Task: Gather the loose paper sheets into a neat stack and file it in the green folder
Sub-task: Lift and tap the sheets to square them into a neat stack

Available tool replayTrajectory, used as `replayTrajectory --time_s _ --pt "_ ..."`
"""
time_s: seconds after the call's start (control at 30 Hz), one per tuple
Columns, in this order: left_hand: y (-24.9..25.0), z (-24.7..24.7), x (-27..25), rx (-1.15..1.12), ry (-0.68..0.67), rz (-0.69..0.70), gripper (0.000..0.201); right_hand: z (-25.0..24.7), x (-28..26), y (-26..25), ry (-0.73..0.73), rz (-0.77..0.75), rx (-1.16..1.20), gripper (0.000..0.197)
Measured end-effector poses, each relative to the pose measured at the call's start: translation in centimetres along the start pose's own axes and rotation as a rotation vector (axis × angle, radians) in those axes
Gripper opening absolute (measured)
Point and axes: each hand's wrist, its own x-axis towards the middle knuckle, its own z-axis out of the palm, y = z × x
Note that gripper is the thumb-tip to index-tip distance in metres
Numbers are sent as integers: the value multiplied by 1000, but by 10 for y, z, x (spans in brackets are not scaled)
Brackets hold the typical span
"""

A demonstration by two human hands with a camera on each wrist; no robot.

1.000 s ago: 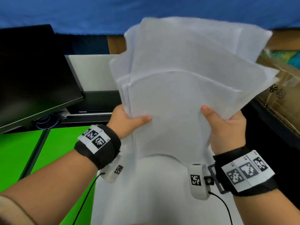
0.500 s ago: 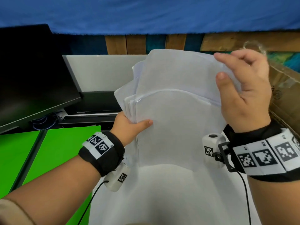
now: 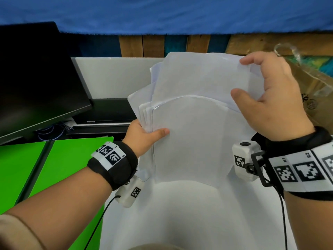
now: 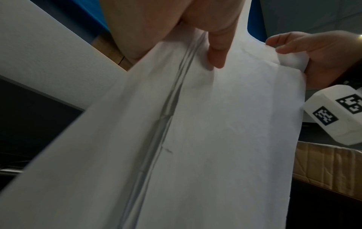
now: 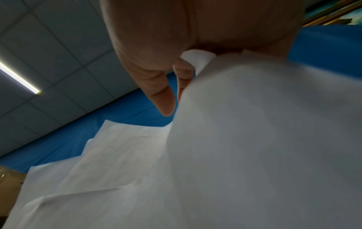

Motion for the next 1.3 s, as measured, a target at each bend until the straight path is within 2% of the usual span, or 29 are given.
replayTrajectory --time_s 0.13,0.27,0.4,0.47,0.53,0.57,0.63,0.73,0.8,0.87,0.9,0.97,1.0,1.07,1.2,1.3 --pt "1 1 1 -31 -45 -13 48 1 -3 7 32 -41 54 51" --pt "1 1 5 -54 -62 -34 50 0 -4 13 111 -71 14 29" --pt "1 2 7 -57 -78 -49 56 1 -3 19 145 -38 81 25" --pt "1 4 8 -37 -59 -51 50 2 -3 21 104 11 139 21" --pt "1 5 10 -34 -25 -55 34 1 -4 24 58 68 209 18" --pt "1 5 10 -31 -18 -56 30 0 -5 30 52 97 244 26" --pt "2 5 10 -24 -16 -49 29 0 -10 43 39 185 367 58" --pt "1 3 9 -8 5 -35 29 11 -27 66 -144 327 601 115" --pt "1 1 9 -10 11 -34 31 28 -41 76 -291 436 648 125" --pt "0 -1 10 -20 -8 -48 31 43 -50 77 -347 529 678 118" --pt "1 -2 9 -33 -31 -56 29 46 -53 74 -339 571 698 99" --pt "3 -5 9 -71 -75 -64 31 54 -56 64 -263 623 731 33" --pt "4 -6 10 -91 -83 -65 33 59 -56 58 -228 641 730 27" --pt "10 -8 11 -110 -63 -62 32 66 -56 53 -167 651 787 33" --pt "27 5 11 -57 84 -52 22 87 -48 43 46 724 919 24" --pt "41 23 3 -41 101 69 31 94 -49 26 219 687 924 20"
